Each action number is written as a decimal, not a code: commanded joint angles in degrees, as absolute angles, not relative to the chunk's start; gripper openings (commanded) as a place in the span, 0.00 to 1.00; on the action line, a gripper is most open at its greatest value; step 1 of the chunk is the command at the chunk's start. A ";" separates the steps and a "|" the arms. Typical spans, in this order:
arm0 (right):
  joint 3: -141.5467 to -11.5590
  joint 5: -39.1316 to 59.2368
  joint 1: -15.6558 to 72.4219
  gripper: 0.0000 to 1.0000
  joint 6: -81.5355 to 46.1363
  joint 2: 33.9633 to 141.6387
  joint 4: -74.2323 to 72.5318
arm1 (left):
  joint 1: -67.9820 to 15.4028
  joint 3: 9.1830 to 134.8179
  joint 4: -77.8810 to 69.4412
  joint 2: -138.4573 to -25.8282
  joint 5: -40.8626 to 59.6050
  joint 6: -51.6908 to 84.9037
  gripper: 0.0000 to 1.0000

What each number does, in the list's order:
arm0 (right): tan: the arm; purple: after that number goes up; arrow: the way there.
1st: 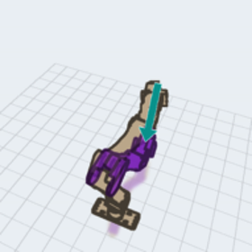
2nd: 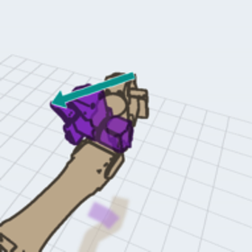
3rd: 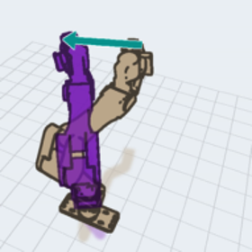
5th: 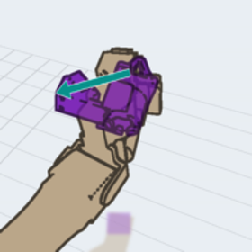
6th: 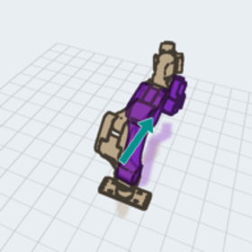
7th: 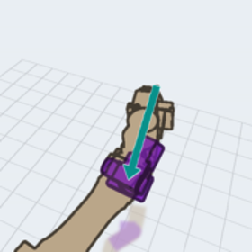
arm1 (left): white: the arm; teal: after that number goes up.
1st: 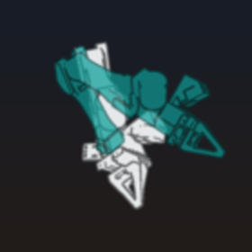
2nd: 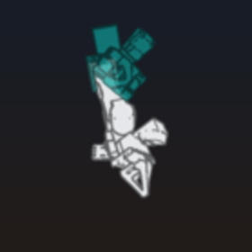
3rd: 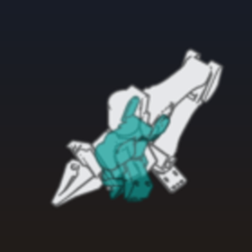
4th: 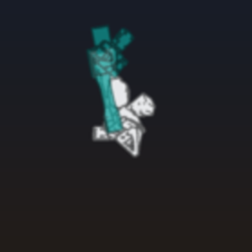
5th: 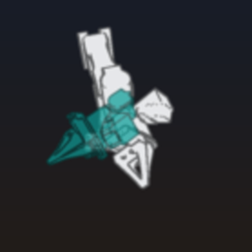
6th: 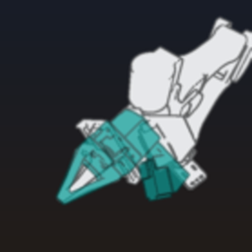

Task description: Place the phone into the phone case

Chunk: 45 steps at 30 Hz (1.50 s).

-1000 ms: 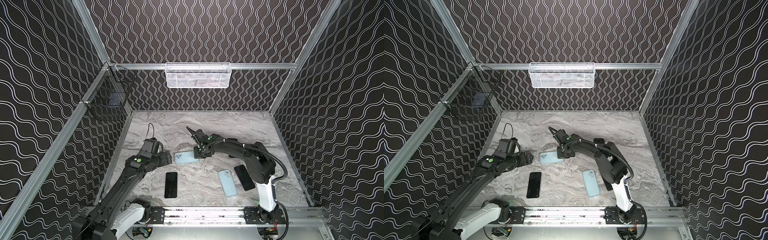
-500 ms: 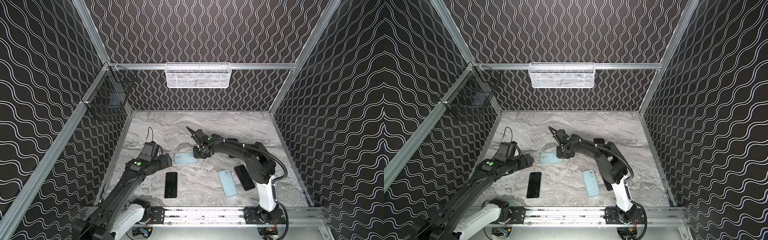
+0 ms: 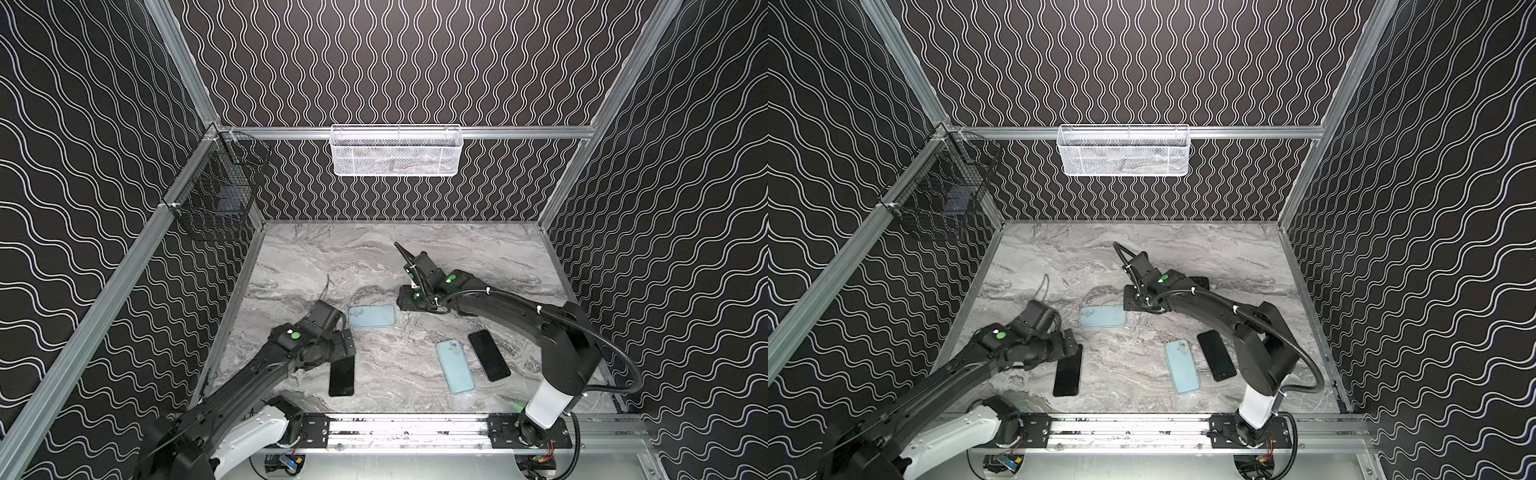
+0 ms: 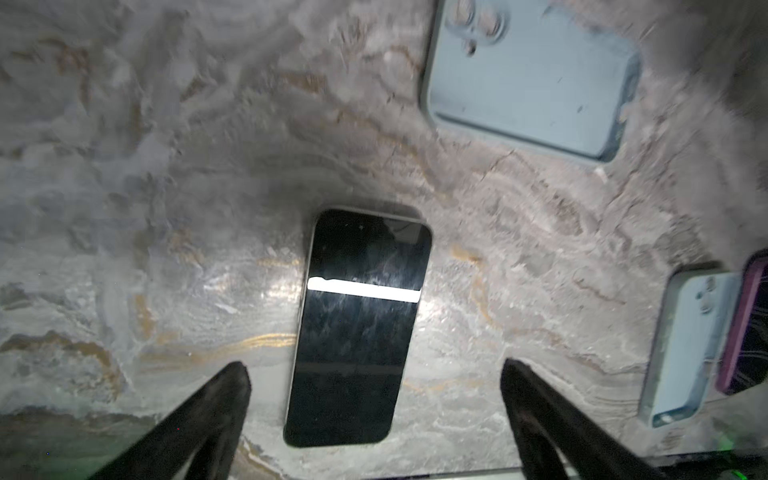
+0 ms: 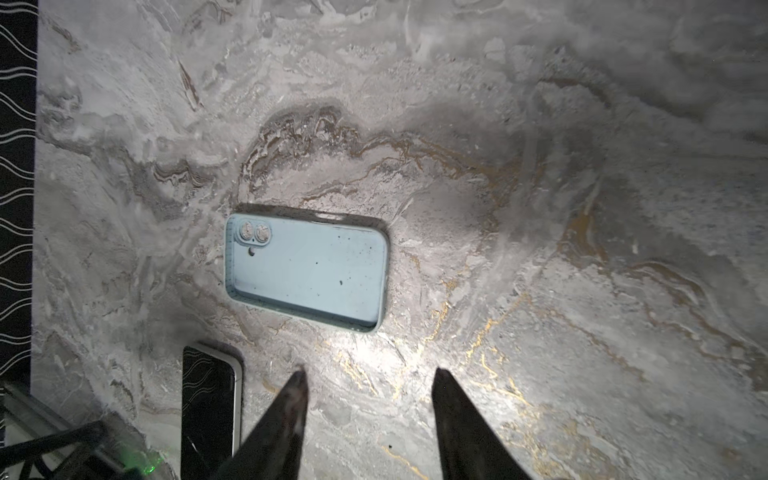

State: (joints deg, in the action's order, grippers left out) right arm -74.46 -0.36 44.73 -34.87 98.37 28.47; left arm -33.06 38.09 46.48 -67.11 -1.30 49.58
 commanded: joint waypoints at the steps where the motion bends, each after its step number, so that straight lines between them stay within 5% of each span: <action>1: -71.67 -0.73 44.74 0.54 -34.75 94.96 24.99 | -34.44 37.65 47.65 -70.58 -2.82 53.85 0.98; 25: -58.77 -0.04 44.65 0.54 -33.57 79.75 17.94 | -42.09 27.89 33.75 -73.06 12.14 60.64 0.99; 40: -50.48 -7.94 40.73 0.55 -36.44 65.42 19.21 | -53.61 47.15 26.09 -96.03 14.37 56.70 0.99; 45: -49.42 -7.27 38.73 0.57 -36.43 63.17 21.96 | -53.57 52.65 34.46 -91.83 8.71 52.50 0.98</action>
